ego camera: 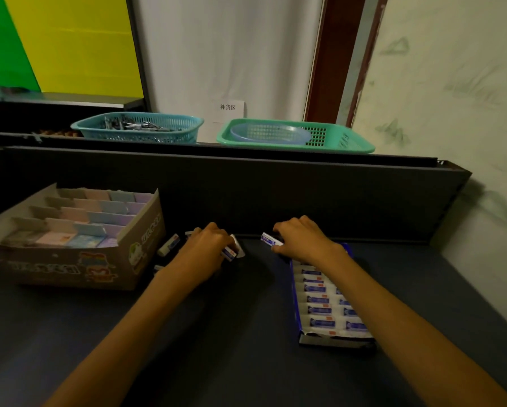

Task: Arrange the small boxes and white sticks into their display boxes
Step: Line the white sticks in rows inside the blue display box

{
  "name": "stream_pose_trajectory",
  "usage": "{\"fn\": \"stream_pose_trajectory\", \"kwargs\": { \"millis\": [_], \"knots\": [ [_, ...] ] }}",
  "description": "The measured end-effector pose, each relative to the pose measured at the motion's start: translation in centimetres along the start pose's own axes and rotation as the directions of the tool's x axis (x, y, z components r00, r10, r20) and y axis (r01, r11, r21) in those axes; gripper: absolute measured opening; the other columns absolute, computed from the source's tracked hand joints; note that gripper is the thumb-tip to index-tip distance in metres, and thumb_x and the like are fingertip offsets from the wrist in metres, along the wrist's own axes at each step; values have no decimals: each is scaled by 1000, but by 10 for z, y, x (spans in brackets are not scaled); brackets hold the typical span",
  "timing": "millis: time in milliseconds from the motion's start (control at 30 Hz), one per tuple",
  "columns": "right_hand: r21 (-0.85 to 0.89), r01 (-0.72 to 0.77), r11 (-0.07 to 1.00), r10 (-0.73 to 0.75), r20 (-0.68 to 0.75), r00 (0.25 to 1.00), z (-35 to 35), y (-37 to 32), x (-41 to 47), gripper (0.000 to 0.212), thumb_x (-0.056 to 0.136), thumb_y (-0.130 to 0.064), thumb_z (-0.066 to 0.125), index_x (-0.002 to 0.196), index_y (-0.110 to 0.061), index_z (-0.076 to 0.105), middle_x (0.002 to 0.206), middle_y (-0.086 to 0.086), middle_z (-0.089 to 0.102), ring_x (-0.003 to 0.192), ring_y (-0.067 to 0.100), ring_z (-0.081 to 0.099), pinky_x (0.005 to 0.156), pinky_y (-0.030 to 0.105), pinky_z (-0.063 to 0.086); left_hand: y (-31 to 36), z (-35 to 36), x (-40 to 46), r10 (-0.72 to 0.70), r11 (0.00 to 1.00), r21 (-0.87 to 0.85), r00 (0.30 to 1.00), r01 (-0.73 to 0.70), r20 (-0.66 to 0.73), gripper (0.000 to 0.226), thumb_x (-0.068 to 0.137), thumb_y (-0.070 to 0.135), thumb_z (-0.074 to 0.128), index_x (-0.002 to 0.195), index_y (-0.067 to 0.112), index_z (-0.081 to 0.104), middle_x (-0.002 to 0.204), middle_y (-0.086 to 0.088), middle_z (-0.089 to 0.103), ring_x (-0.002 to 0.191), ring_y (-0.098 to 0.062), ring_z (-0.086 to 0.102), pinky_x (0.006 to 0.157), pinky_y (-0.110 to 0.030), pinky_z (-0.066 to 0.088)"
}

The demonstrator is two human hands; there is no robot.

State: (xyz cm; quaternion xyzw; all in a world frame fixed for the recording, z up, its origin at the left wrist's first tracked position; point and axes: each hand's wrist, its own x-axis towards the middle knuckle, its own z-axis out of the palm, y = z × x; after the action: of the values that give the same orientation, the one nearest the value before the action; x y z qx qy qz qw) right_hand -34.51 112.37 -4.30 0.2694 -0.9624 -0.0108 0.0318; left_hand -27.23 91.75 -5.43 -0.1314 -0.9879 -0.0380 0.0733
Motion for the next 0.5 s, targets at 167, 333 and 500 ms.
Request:
{"fn": "stream_pose_trajectory", "kwargs": {
  "millis": [167, 333, 500],
  "knots": [
    [37, -10, 999, 10, 22, 1000, 4, -2, 3, 32, 89, -28, 62, 118, -17, 59, 113, 5, 60, 106, 23, 55, 94, 35, 40, -3, -7, -1, 3, 996, -88, 998, -9, -64, 32, 90, 26, 58, 122, 25, 56, 127, 5, 51, 120, -13, 41, 100, -27, 32],
    [323, -53, 945, 63, -21, 998, -3, 8, 1, 25, 86, -25, 65, 112, -25, 64, 105, -2, 64, 96, 14, 61, 86, 34, 52, 0, -14, 1, -30, 953, -301, 988, -17, -150, 29, 84, 21, 67, 113, 21, 63, 114, 1, 58, 107, -14, 53, 90, -22, 41],
    [627, 8, 779, 81, -113, 990, -22, 26, -21, 22, 85, -18, 68, 107, -21, 66, 102, -7, 65, 91, 6, 62, 75, 16, 51, 13, -19, 4, -25, 915, -400, 977, -62, -210, 34, 84, 21, 67, 117, 19, 60, 112, 3, 56, 93, -2, 50, 75, -10, 39]
  ]
}}
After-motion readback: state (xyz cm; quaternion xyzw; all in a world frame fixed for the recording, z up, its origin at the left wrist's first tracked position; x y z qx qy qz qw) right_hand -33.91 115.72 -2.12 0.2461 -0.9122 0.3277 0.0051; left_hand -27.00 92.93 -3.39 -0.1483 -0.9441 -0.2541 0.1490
